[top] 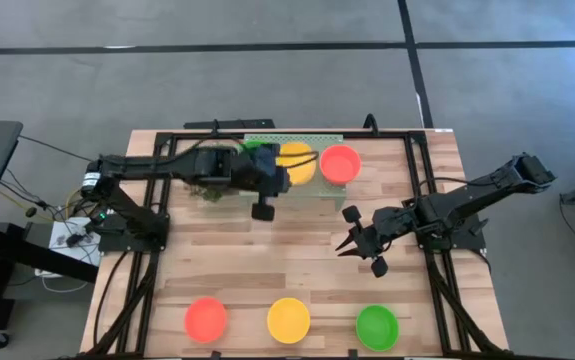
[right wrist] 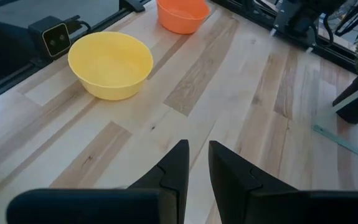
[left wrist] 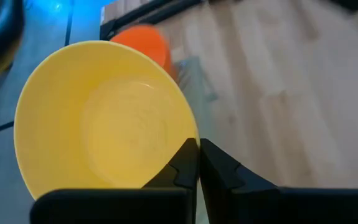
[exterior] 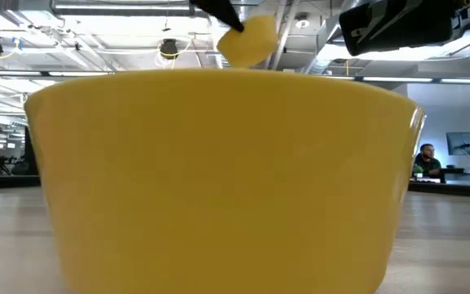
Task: Pick & Place Mini bowls
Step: Stack the yellow bowl on the yellow bowl on the shelf
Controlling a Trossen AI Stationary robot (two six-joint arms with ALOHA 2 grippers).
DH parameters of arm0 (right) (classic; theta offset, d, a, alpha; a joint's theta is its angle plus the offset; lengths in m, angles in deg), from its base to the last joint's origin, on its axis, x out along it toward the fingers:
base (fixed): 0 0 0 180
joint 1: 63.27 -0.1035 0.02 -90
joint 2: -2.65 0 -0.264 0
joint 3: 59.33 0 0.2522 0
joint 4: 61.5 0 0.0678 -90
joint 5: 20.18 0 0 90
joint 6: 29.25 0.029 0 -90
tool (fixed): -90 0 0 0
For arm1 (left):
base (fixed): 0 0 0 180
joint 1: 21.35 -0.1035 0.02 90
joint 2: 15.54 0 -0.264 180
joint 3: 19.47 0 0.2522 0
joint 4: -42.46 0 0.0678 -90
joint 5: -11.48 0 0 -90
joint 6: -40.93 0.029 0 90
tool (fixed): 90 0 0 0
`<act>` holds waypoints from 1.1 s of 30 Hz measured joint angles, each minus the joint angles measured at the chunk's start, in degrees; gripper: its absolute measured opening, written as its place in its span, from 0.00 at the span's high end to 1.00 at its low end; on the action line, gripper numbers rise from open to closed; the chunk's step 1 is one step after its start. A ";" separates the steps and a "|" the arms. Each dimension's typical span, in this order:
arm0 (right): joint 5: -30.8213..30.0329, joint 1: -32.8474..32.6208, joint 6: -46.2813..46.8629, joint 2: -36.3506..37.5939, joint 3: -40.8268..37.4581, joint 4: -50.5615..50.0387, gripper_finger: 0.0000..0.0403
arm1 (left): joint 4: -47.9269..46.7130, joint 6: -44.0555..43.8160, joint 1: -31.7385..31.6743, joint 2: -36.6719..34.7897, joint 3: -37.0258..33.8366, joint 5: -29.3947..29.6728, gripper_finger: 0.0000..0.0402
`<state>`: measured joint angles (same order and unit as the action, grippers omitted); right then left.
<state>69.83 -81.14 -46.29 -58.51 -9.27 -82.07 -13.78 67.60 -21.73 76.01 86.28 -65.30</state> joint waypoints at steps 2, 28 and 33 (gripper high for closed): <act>0.00 0.01 0.00 0.00 0.00 0.01 0.86 | -1.14 2.69 -2.54 0.00 0.02 -0.71 0.98; 0.00 -0.02 2.08 0.00 0.00 1.29 0.86 | 4.86 9.55 -9.37 0.07 -9.56 -11.19 0.98; 0.00 -0.02 2.08 0.00 0.00 1.27 0.86 | 5.64 9.04 -9.79 0.14 -12.18 -10.48 0.96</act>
<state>69.83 -81.16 -44.22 -58.51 -9.27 -80.79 -8.14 76.65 -31.51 76.14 74.10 -75.77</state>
